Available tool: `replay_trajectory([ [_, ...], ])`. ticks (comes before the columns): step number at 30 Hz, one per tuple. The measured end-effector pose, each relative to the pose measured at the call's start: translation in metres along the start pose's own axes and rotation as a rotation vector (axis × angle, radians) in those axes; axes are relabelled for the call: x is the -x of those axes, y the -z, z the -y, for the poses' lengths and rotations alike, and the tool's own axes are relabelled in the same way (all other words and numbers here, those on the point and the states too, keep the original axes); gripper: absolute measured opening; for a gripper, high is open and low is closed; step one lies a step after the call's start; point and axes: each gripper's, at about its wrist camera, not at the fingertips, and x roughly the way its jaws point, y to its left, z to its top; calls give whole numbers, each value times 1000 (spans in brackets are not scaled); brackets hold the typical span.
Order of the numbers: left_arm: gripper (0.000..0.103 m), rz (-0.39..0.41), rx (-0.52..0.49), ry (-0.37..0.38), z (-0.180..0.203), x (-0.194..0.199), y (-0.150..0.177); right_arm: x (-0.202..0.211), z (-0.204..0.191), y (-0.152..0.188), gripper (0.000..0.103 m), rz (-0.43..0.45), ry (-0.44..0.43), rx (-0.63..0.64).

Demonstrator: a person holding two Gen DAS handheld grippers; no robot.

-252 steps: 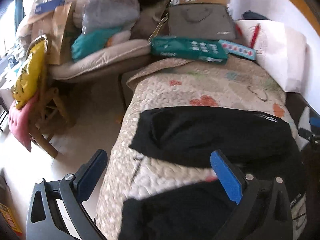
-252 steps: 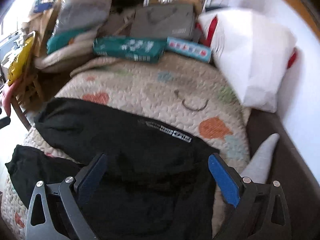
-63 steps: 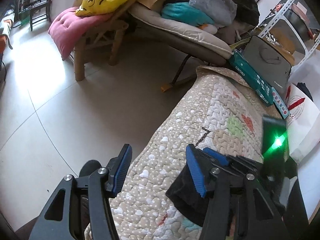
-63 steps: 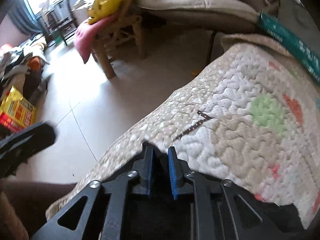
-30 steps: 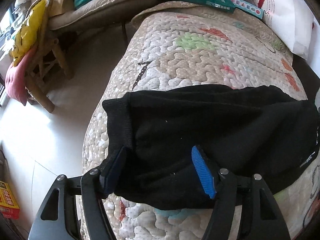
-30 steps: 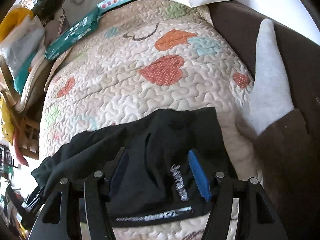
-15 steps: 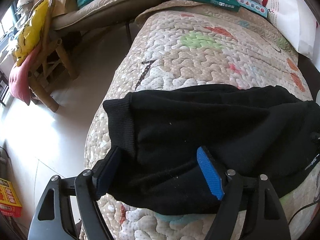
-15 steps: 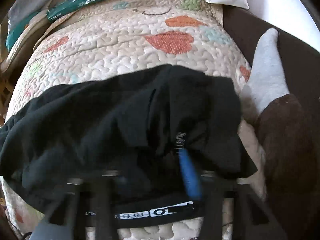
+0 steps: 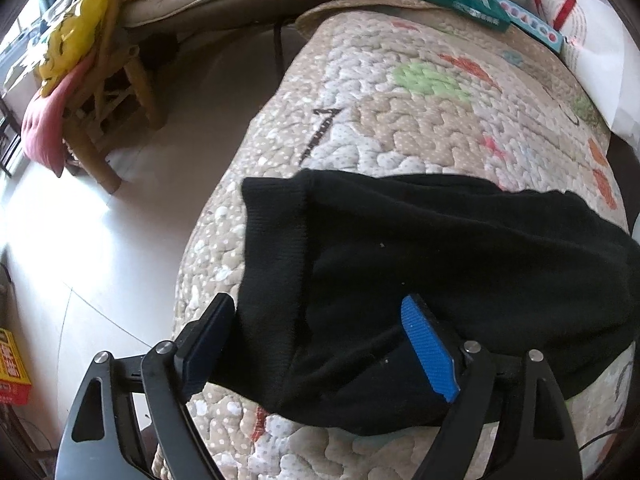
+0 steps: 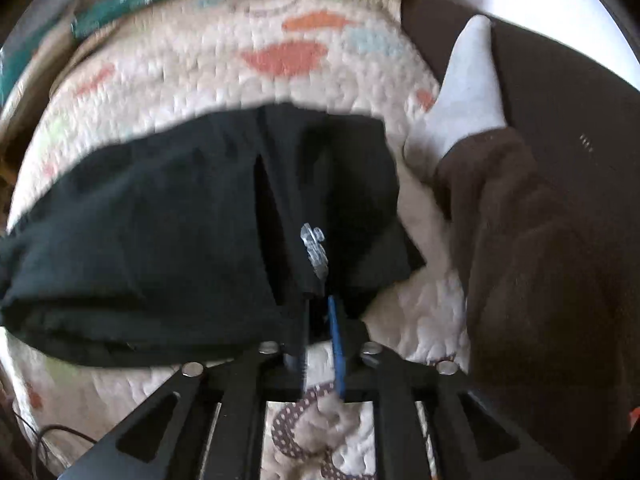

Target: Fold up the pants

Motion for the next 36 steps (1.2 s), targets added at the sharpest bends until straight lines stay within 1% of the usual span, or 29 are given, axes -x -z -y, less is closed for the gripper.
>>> replay_trajectory([
  [1, 85, 14, 2, 6, -1, 4, 0, 5, -1, 0, 28, 21, 10, -5],
  [2, 85, 36, 1, 22, 0, 10, 0, 15, -2, 1, 39, 70, 15, -5],
  [3, 85, 47, -1, 35, 0, 13, 0, 28, -7, 2, 46, 131, 0, 11],
  [4, 85, 63, -5, 55, 2, 17, 0, 36, -11, 3, 56, 163, -30, 29],
  [5, 85, 74, -13, 69, 4, 20, 0, 44, -18, 5, 57, 183, -98, 51],
  [6, 85, 77, -21, 74, 7, 21, 0, 47, -25, 7, 57, 171, -209, 68],
  [7, 85, 73, -44, 82, 12, 20, 1, 46, -29, 9, 56, 147, -286, 66],
  [8, 85, 66, -60, 87, 16, 19, 3, 43, -32, 11, 55, 122, -344, 54],
  [9, 85, 56, -74, 89, 19, 17, 5, 38, -36, 12, 55, 104, -368, 40],
  [11, 85, 34, -103, 66, 24, 12, 8, 26, -40, 13, 55, 85, -345, 27],
  [12, 85, 23, -124, 37, 26, 10, 9, 18, -42, 12, 54, 69, -323, 11],
  [14, 85, 11, -138, 8, 28, 7, 9, 9, -49, 11, 54, 60, -314, 12],
  [16, 85, 10, -127, 19, 25, 7, 9, 7, -69, 14, 54, 89, -269, 90],
  [17, 85, 11, -124, 20, 24, 7, 9, 9, -81, 16, 54, 118, -253, 136],
  [18, 85, 10, -123, 20, 23, 7, 9, 11, -90, 18, 53, 134, -266, 163],
  [20, 85, 9, -127, 13, 24, 6, 10, 14, -107, 22, 53, 142, -320, 204],
  [21, 85, 9, -129, 11, 23, 6, 10, 16, -120, 26, 53, 144, -342, 247],
  [24, 85, 10, -130, 5, 24, 6, 10, 10, -156, 30, 54, 166, -349, 378],
  [25, 85, 9, -131, 4, 24, 6, 10, 6, -165, 31, 53, 171, -326, 414],
  [27, 85, 9, -132, 3, 24, 6, 10, 0, -171, 32, 42, 179, -301, 435],
  [28, 85, 7, -129, 0, 23, 6, 10, 1, -170, 31, 25, 175, -309, 429],
  [29, 85, 2, -123, -2, 22, 6, 9, 2, -168, 29, 15, 162, -323, 420],
  [30, 85, -2, -118, -3, 21, 5, 9, 5, -165, 27, 12, 146, -350, 407],
  [31, 85, -9, -113, -9, 20, 4, 8, 6, -164, 27, 10, 137, -358, 402],
  [34, 85, -33, -100, -26, 13, 5, 10, 11, -159, 37, 9, 90, -383, 394],
  [35, 85, -37, -96, -26, 11, 6, 11, 11, -156, 36, 3, 80, -391, 390],
  [36, 85, -45, -88, -27, 7, 7, 13, 12, -153, 40, 2, 43, -415, 381],
])
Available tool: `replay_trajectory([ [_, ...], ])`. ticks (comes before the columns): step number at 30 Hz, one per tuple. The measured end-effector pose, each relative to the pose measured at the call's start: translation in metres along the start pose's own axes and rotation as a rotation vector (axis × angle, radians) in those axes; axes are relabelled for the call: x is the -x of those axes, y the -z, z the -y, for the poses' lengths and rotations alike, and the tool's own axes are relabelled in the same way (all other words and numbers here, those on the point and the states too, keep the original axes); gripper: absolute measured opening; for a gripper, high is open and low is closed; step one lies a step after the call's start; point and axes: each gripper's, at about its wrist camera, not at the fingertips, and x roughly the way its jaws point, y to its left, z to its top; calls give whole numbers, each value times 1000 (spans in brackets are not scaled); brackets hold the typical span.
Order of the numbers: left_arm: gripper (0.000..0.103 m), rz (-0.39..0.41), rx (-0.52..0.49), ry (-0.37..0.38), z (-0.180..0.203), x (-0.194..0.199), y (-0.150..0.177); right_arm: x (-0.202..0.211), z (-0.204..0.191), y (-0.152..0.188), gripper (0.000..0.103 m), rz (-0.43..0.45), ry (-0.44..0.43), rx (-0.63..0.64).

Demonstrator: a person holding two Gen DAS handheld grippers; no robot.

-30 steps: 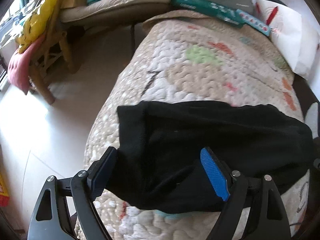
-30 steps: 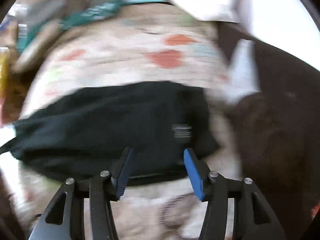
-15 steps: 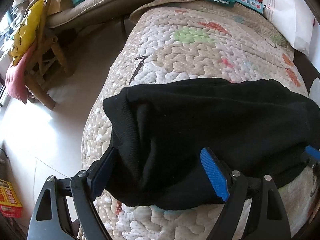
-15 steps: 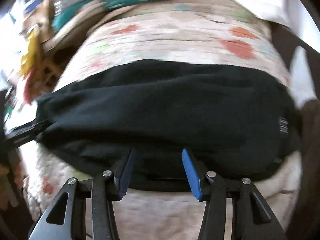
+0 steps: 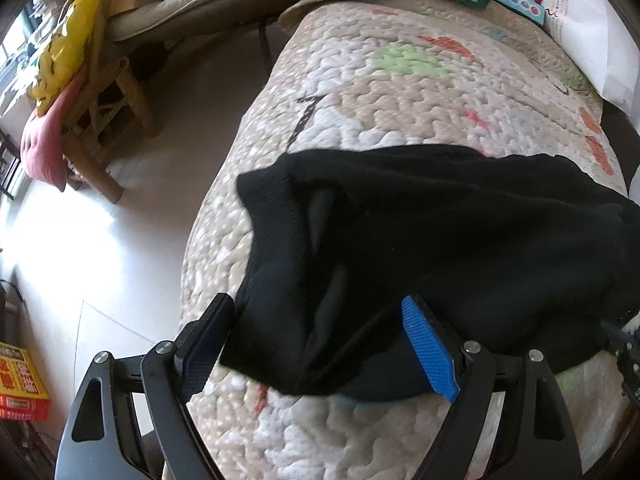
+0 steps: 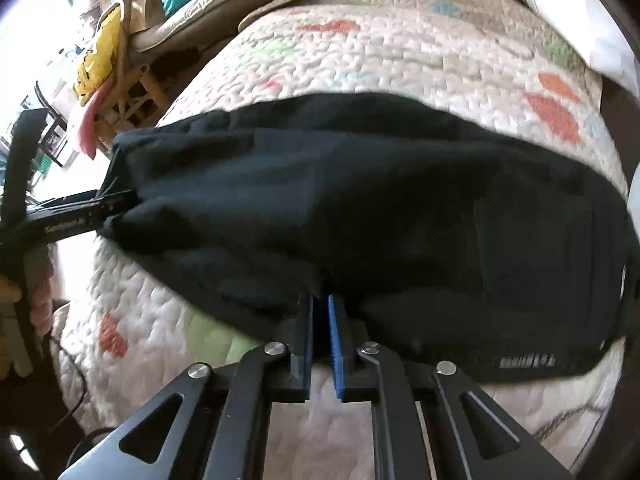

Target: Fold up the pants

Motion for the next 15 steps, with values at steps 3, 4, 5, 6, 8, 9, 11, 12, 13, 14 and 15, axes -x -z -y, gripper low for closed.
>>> replay_trajectory([
  [3, 85, -8, 38, 12, -10, 4, 1, 2, -3, 14, 3, -77, -45, 12],
  [4, 85, 2, 53, 12, -12, 7, 1, 3, -4, 19, 3, -96, -54, 23],
  [5, 85, 17, 59, 11, -12, 9, 0, 8, -4, 20, 3, -96, -59, 36],
  [6, 85, 47, 62, 15, -12, 15, -2, 14, -4, 18, 3, -81, -60, 41],
  [8, 85, 115, 57, 45, -8, 26, -5, 31, 2, 5, 3, -17, -57, 21],
  [9, 85, 137, 43, 52, -4, 30, -6, 40, 8, -8, 4, 27, -45, -10],
  [11, 85, 131, -4, 41, 9, 26, -7, 44, 19, -32, 8, 85, -16, -47],
  [12, 85, 108, -23, 38, 15, 20, -7, 43, 22, -47, 10, 114, 4, -56],
  [13, 85, 73, -37, 48, 20, 12, -5, 41, 22, -56, 21, 133, 13, -56],
  [14, 85, 54, -43, 51, 22, 8, -4, 36, 20, -71, 46, 151, 15, -50],
  [15, 85, 36, -60, 42, 24, 4, -2, 26, 18, -86, 61, 145, 10, -38],
])
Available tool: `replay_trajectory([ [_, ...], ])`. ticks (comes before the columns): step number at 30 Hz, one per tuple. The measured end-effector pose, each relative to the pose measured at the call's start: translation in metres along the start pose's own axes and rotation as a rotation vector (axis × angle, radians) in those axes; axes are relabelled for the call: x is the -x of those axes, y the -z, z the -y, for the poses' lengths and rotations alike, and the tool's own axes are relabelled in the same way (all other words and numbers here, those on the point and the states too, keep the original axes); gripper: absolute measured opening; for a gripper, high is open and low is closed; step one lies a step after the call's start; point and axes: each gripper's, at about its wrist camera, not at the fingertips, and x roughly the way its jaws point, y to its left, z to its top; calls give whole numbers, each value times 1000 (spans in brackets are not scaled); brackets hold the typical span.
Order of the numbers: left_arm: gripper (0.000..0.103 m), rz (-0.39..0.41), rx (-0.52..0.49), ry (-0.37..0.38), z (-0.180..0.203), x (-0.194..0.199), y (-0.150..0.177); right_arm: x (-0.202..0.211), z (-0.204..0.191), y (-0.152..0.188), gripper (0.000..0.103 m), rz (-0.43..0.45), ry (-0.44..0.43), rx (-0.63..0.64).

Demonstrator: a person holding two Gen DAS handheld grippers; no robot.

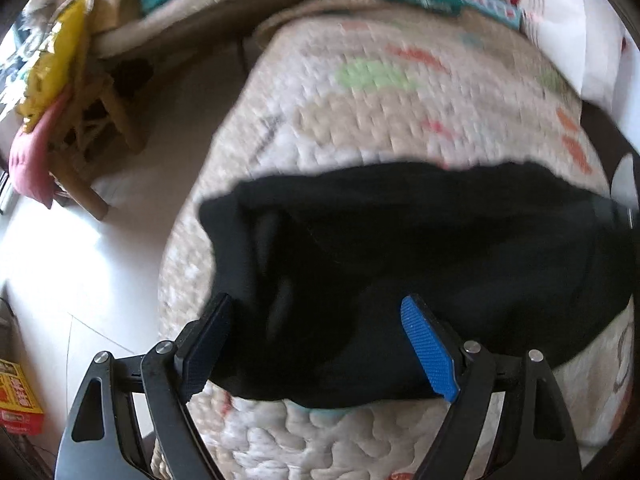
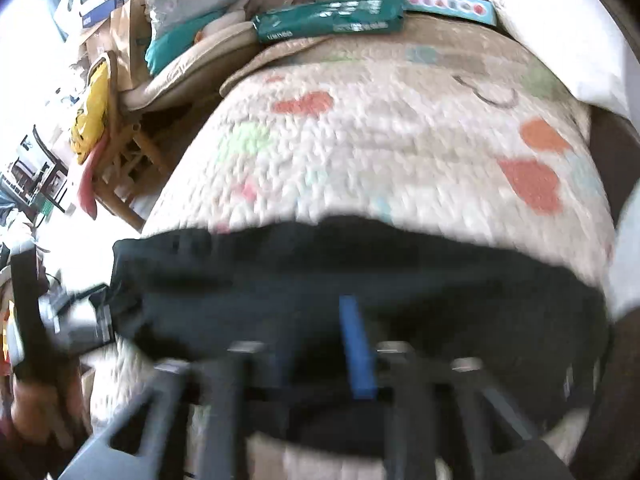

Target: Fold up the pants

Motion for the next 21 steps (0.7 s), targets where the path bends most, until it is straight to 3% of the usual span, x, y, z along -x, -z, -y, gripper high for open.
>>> replay_trajectory([
  [1, 85, -1, -28, -24, 4, -2, 1, -12, -5, -10, 71, -18, -5, 16],
  [2, 85, 7, -45, -37, 6, -1, 2, -18, -10, -12, 69, -32, -5, 29],
  [3, 85, 9, -48, -38, 7, 0, 2, -24, -18, -12, 67, -61, -20, 56],
  [5, 85, 3, -31, -30, 3, 0, 0, -18, -24, -4, 45, -72, -45, 104],
  [9, 85, -16, 21, -2, -3, -2, -6, 4, -49, 40, 43, -77, -51, 276],
  [12, 85, -13, 30, -4, -4, -2, -8, -1, -66, 69, 42, -106, -54, 388],
  [13, 85, -12, 32, -10, -5, -1, -7, -9, -70, 76, 38, -126, -56, 414],
  [16, 85, -11, 47, -26, -12, 0, -5, -28, -75, 80, 24, -146, -46, 442],
  [21, 85, -25, 115, -5, -27, -2, -7, -42, -78, 79, 25, -149, -57, 452],
])
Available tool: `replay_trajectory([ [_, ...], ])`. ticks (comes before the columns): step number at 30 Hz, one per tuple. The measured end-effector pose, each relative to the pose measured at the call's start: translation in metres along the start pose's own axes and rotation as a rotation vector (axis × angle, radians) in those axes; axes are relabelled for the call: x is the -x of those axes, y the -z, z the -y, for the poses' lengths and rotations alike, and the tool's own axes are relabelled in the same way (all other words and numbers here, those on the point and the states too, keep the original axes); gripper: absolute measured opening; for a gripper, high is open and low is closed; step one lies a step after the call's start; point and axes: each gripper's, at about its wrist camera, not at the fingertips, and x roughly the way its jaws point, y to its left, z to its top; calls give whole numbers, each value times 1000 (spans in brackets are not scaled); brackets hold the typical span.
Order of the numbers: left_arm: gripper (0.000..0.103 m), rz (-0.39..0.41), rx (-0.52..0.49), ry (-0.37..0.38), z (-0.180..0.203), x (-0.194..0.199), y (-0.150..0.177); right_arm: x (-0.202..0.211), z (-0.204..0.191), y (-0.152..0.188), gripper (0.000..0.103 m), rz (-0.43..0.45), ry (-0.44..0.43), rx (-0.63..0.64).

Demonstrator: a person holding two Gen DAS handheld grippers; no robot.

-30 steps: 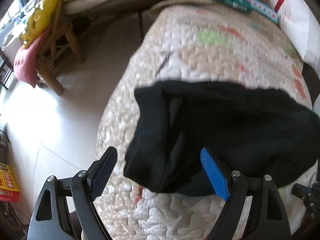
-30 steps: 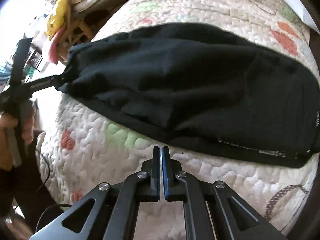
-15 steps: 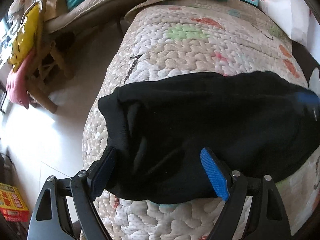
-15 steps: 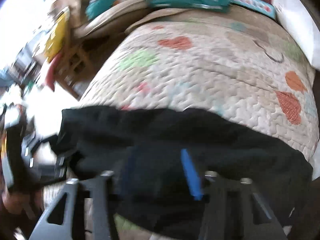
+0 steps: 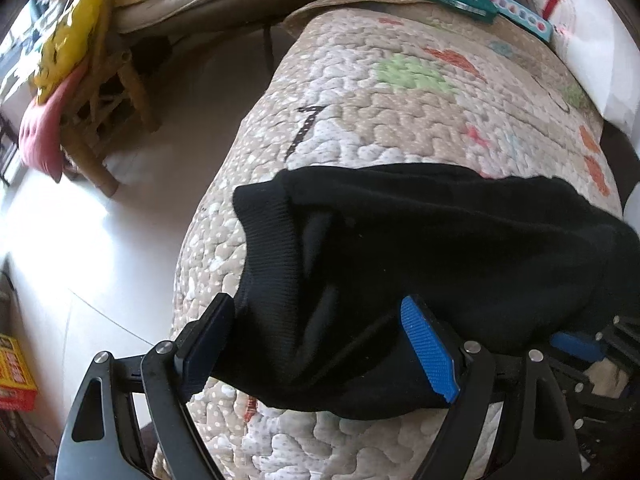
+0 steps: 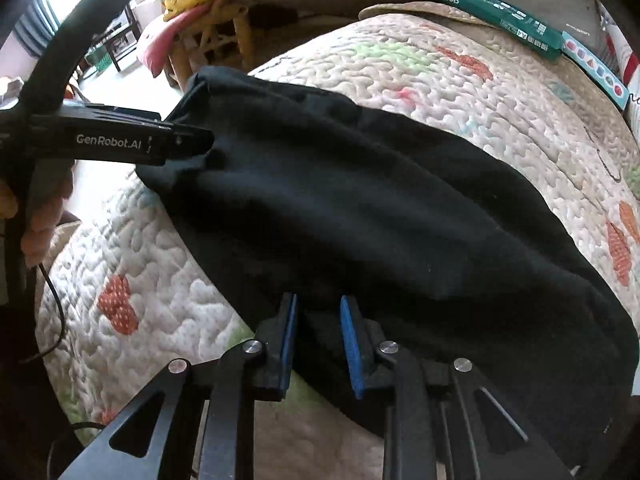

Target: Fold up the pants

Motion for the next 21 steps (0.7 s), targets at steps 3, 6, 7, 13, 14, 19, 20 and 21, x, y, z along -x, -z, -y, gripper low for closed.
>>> replay_trajectory([
  [3, 85, 2, 20, 17, -3, 2, -2, 1, -1, -1, 7, -14, -34, -25],
  [6, 85, 9, 20, 11, -4, 4, -2, 4, -5, 0, 3, -16, -43, -34],
  [7, 85, 10, 23, 10, -6, 5, -2, 6, -5, 1, 2, -17, -55, -46],
  [13, 85, 19, 66, 23, -13, 8, -5, 18, -16, 17, 1, -56, -198, -64],
  [14, 85, 22, 67, 25, -13, 9, -5, 20, -21, 20, 2, -53, -190, -45],
  [19, 85, 22, 50, 19, -8, 8, -4, 26, -20, 10, 11, 43, -35, -28],
  [20, 85, 22, 48, 17, -8, 8, -3, 22, -17, 4, 16, 49, -39, -49],
  [21, 85, 21, 44, 14, -7, 7, -3, 18, -16, 0, 20, 52, -34, -54],
])
